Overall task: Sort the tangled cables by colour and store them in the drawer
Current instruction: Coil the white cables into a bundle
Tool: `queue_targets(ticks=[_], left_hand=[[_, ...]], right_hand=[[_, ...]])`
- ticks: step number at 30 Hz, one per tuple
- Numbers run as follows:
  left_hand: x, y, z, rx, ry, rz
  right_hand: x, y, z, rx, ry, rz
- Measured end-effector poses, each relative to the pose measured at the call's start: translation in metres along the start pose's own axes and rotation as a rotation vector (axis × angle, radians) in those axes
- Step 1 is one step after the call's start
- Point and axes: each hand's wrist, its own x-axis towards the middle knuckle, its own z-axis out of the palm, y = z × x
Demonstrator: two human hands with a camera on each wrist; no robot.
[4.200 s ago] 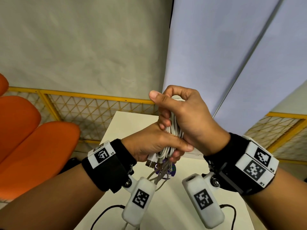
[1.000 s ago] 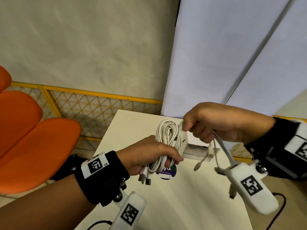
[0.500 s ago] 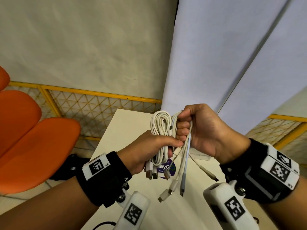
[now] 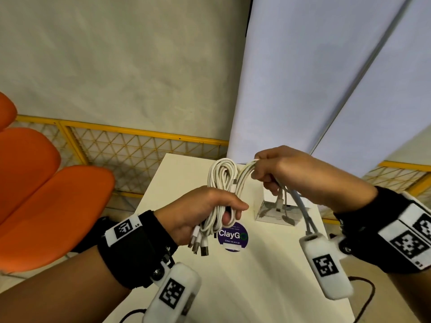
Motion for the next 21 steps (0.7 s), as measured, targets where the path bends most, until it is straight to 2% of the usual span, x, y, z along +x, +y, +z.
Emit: queue_targets(ticks=[2, 4, 7, 9, 12, 15, 21], left_hand=[[0.001, -0.002, -0.001, -0.080, -0.058, -0.055], [0.001, -0.003, -0.001, -0.124, -0.115, -0.097], [-0.001, -0.004, 0.001, -0.138, -0.215, -0.118], [-0.004, -0.002, 0.004, -0.148, -0.284, -0.112], [-0.010, 0.002, 0.011, -0.132, -0.358, -0.118], [-0.014, 0.003, 0.015, -0.065, -0.407, -0.129], [-0.013, 0.000, 0.019, -0.042, -0.373, -0.105]], right_hand=[[-0.006, -0.003, -0.001, -0.339, 0.006, -0.123], [-0.010, -0.002, 0.002, -0.671, 0.018, -0.309], [-0.011, -0.001, 0.012, -1.205, 0.098, -0.534], [-0.009, 0.000, 0.017, -1.393, 0.135, -0.658], [-0.005, -0.001, 0.016, -1.437, 0.116, -0.937], [-0.002, -0.002, 0.015, -1.345, 0.010, -1.096], [0.000, 0.000, 0.013, -1.374, -0.074, -1.031]])
